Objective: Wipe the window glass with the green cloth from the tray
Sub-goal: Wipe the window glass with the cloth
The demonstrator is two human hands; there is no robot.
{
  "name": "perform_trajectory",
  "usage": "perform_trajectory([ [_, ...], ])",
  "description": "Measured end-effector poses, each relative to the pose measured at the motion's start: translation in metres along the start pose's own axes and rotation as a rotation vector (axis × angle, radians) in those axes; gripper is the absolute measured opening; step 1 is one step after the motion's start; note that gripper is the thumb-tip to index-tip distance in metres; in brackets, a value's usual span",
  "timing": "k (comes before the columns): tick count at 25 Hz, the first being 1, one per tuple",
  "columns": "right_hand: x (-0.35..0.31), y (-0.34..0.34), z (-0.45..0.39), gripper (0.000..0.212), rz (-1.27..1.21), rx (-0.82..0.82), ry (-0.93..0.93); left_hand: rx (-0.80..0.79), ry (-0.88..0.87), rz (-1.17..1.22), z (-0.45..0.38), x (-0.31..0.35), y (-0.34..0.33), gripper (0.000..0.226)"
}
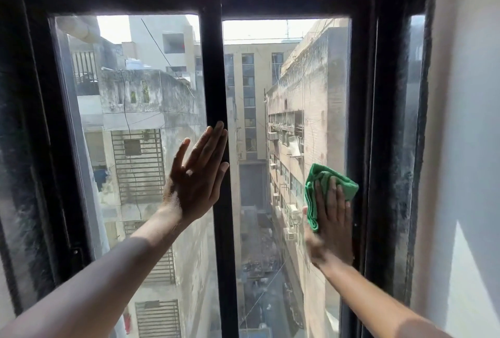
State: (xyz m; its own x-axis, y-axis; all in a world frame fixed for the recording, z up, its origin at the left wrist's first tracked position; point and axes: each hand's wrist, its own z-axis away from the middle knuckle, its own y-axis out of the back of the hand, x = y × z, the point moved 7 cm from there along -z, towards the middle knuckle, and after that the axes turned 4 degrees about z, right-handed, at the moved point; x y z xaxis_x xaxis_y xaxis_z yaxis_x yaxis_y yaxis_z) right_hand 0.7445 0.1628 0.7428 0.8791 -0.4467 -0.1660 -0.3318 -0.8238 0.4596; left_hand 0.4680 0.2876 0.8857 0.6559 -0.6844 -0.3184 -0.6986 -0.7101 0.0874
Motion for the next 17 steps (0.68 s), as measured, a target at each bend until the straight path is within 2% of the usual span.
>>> perform_trajectory([
  [1, -0.026, -0.006, 0.011, 0.107, -0.001, 0.017, -0.021, 0.000, 0.007, 0.002, -0.001, 0.000, 0.000, 0.063],
  [2, -0.057, -0.014, 0.028, 0.108, 0.023, -0.005, 0.158, -0.016, 0.005, 0.003, -0.001, 0.000, 0.000, 0.063],
  [4, -0.084, -0.009, 0.022, 0.099, 0.098, -0.062, 0.729, -0.047, -0.021, 0.002, -0.001, 0.001, -0.001, 0.064],
  [5, -0.074, 0.004, -0.005, 0.094, 0.124, -0.044, 0.818, -0.055, -0.023, -0.008, -0.002, 0.000, -0.001, 0.064],
  [6, -0.061, 0.020, -0.039, 0.091, 0.131, -0.027, 0.718, -0.060, -0.017, -0.007, -0.003, -0.001, 0.000, 0.064],
  [7, -0.045, 0.039, -0.076, 0.092, 0.051, -0.003, 0.427, -0.059, -0.008, 0.011, -0.004, 0.000, 0.002, 0.063],
  [8, -0.029, 0.054, -0.098, 0.093, -0.071, 0.001, 0.060, -0.065, 0.007, 0.032, -0.004, 0.002, 0.005, 0.062],
  [9, -0.028, 0.055, -0.096, 0.092, -0.180, -0.034, -0.212, -0.078, 0.022, 0.052, -0.006, 0.004, 0.008, 0.061],
  [10, -0.042, 0.046, -0.078, 0.089, -0.248, -0.083, -0.350, -0.101, 0.033, 0.065, -0.008, 0.005, 0.011, 0.061],
  [12, -0.075, 0.031, -0.024, 0.079, -0.492, -0.283, -0.370, -0.180, 0.071, 0.106, -0.011, 0.006, 0.017, 0.064],
  [14, -0.095, 0.046, 0.006, 0.053, -1.049, -0.548, -0.455, -0.323, 0.170, 0.277, -0.017, 0.006, 0.023, 0.065],
  [15, -0.096, 0.062, 0.004, 0.040, -1.290, -0.625, -0.531, -0.360, 0.239, 0.417, -0.022, 0.009, 0.028, 0.058],
  [17, -0.093, 0.097, -0.028, 0.028, -1.491, -0.616, -0.627, -0.404, 0.484, 0.742, -0.031, 0.012, 0.038, 0.045],
])
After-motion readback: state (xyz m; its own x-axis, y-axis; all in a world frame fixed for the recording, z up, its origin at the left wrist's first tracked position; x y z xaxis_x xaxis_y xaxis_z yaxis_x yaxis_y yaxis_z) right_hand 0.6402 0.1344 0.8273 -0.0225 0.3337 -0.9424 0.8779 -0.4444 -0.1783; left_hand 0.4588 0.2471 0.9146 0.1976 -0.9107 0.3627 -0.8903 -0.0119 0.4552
